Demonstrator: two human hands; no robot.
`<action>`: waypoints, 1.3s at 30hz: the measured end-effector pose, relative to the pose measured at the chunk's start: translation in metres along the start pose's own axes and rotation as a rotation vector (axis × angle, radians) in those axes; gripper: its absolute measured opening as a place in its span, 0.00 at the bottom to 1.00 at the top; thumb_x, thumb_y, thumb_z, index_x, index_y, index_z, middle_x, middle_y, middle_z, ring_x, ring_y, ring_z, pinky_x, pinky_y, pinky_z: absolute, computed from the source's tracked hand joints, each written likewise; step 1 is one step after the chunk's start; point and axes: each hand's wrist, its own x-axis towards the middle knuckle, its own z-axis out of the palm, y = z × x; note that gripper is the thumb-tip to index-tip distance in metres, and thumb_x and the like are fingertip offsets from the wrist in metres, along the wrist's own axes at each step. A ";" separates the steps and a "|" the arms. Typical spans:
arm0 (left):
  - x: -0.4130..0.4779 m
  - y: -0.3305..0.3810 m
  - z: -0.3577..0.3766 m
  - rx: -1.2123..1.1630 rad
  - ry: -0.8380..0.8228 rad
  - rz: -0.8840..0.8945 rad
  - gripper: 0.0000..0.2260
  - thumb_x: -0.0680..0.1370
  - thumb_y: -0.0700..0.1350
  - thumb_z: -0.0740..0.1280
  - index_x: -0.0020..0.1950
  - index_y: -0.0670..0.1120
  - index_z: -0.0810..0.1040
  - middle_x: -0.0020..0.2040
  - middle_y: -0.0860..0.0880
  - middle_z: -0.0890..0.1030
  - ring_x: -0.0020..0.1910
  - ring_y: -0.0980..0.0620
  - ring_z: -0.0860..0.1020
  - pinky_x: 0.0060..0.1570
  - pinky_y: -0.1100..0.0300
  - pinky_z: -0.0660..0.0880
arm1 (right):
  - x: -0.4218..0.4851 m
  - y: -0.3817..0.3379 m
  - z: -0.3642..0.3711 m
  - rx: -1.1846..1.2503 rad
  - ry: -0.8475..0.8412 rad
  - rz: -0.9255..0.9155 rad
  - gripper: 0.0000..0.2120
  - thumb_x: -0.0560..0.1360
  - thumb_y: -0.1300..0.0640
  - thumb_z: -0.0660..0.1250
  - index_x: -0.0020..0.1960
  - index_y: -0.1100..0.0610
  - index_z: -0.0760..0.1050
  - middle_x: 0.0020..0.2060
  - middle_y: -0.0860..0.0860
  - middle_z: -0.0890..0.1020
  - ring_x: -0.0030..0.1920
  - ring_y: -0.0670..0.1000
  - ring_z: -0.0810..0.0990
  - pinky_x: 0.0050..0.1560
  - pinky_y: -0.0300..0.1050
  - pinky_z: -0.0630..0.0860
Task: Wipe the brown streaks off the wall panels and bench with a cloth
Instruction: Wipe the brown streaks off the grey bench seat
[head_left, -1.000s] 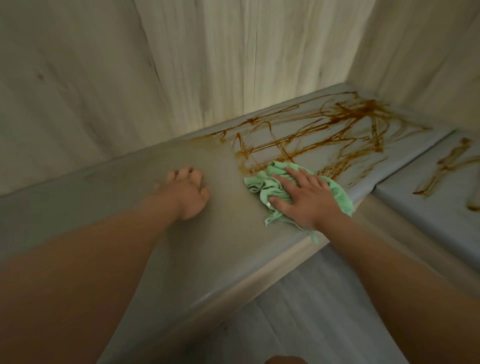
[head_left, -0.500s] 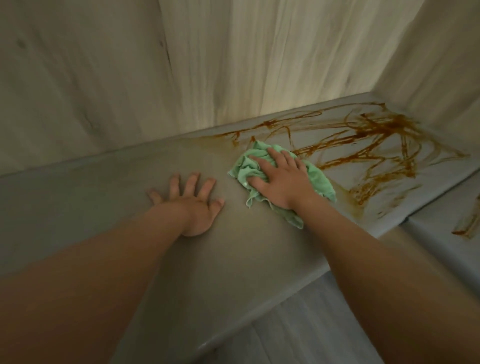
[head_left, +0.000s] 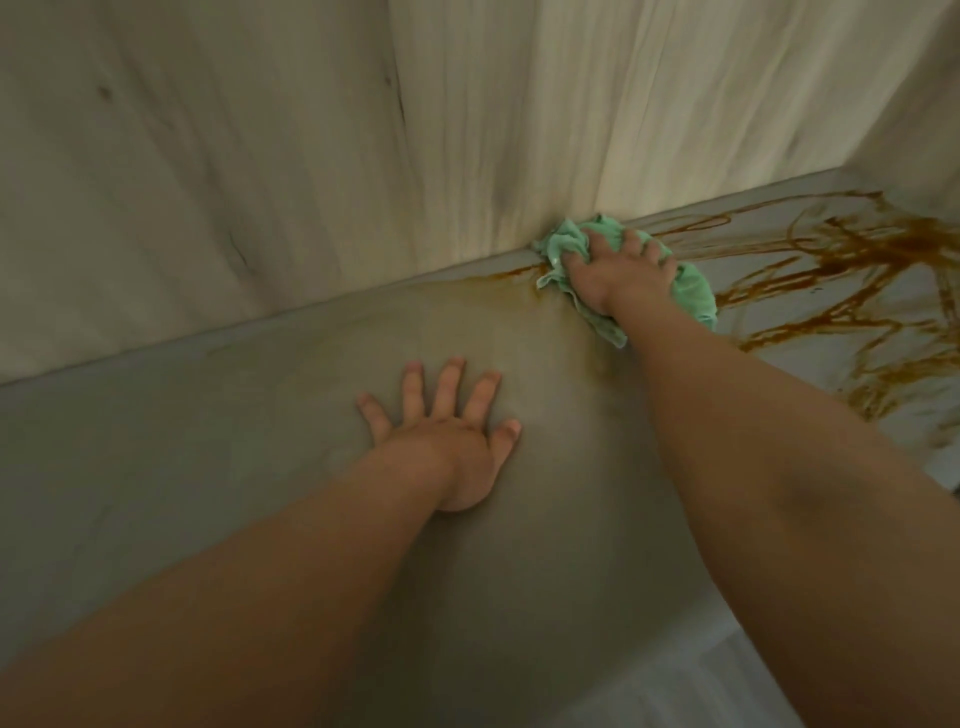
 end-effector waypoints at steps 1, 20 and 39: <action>0.000 0.001 0.000 -0.001 -0.004 0.002 0.29 0.82 0.69 0.40 0.80 0.64 0.32 0.80 0.57 0.27 0.79 0.41 0.27 0.70 0.23 0.36 | -0.002 -0.005 0.000 0.004 -0.007 0.012 0.36 0.79 0.29 0.43 0.84 0.40 0.49 0.84 0.57 0.48 0.82 0.66 0.44 0.79 0.68 0.39; -0.003 0.002 -0.001 -0.016 -0.009 -0.012 0.30 0.82 0.69 0.40 0.81 0.64 0.34 0.81 0.57 0.29 0.80 0.41 0.28 0.70 0.23 0.37 | -0.096 0.038 0.007 -0.100 -0.028 -0.286 0.35 0.80 0.27 0.44 0.83 0.39 0.49 0.84 0.48 0.51 0.83 0.56 0.48 0.81 0.61 0.45; -0.027 0.040 -0.022 0.048 0.213 0.030 0.26 0.85 0.59 0.50 0.82 0.51 0.56 0.84 0.49 0.51 0.81 0.40 0.54 0.75 0.33 0.58 | -0.262 0.137 0.009 -0.072 0.010 -0.554 0.31 0.80 0.28 0.47 0.81 0.34 0.53 0.83 0.45 0.54 0.83 0.52 0.50 0.81 0.57 0.45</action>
